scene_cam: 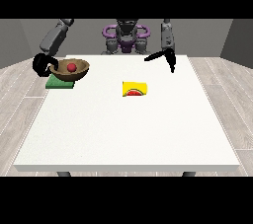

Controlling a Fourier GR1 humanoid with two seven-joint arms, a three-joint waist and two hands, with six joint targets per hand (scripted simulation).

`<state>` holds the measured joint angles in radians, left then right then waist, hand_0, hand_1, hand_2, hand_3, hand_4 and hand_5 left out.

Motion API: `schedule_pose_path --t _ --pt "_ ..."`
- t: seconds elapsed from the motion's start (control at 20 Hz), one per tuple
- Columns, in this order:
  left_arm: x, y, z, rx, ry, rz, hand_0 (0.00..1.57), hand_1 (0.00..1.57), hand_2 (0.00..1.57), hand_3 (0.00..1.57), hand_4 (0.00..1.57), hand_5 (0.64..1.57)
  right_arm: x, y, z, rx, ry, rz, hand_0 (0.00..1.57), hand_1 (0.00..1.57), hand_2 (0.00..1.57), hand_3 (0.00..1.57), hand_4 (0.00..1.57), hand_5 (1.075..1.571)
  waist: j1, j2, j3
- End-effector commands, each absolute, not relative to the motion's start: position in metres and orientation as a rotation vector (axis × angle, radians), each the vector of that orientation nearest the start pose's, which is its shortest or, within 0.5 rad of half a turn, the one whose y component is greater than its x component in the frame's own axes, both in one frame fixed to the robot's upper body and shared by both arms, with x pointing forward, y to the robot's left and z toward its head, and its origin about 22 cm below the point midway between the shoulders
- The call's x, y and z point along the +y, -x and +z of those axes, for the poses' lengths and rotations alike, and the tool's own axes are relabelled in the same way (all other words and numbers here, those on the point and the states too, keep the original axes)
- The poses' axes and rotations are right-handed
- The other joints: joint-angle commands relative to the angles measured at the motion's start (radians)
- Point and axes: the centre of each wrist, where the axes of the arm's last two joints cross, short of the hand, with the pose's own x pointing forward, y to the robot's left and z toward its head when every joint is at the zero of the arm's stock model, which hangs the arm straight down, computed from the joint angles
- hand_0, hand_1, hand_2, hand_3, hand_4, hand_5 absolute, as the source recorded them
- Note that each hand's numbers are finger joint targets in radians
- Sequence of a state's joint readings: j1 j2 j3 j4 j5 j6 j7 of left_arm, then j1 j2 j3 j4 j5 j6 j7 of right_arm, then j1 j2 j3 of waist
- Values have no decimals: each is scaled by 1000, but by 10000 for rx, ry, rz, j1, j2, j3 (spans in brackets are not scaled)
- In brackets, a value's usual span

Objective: Pick the cup and pour the ball into the bowl, then pick the bowl and place it on the pad

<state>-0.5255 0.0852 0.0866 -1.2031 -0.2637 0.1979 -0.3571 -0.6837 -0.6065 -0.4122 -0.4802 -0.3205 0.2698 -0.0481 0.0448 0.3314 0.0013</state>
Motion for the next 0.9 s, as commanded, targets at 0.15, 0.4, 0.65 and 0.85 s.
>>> schedule_pose_path --t 0.15,0.4,0.65,0.85 --pt "206 -353 93 -22177 -3721 -2349 0 0 0 0 0 1563 -504 -322 75 -15781 1841 -2510 1571 1571 1571 351 1024 1569 177 1491 9" --pt "203 -344 123 -22561 -3726 -2492 0 0 0 0 0 1563 -521 -320 99 -16198 2388 -2790 1571 1571 1571 0 1037 1569 172 1839 12" --pt "188 -333 139 -22459 -3839 -2433 0 0 0 0 0 1563 -521 -327 113 -16073 2356 -2072 1571 1571 1571 436 1031 1571 0 1631 9" --pt "197 -324 130 -22206 -3346 -2652 0 0 0 0 0 1565 -527 -322 112 -15964 1672 -3357 1571 1571 1571 0 836 1569 62 1485 3"
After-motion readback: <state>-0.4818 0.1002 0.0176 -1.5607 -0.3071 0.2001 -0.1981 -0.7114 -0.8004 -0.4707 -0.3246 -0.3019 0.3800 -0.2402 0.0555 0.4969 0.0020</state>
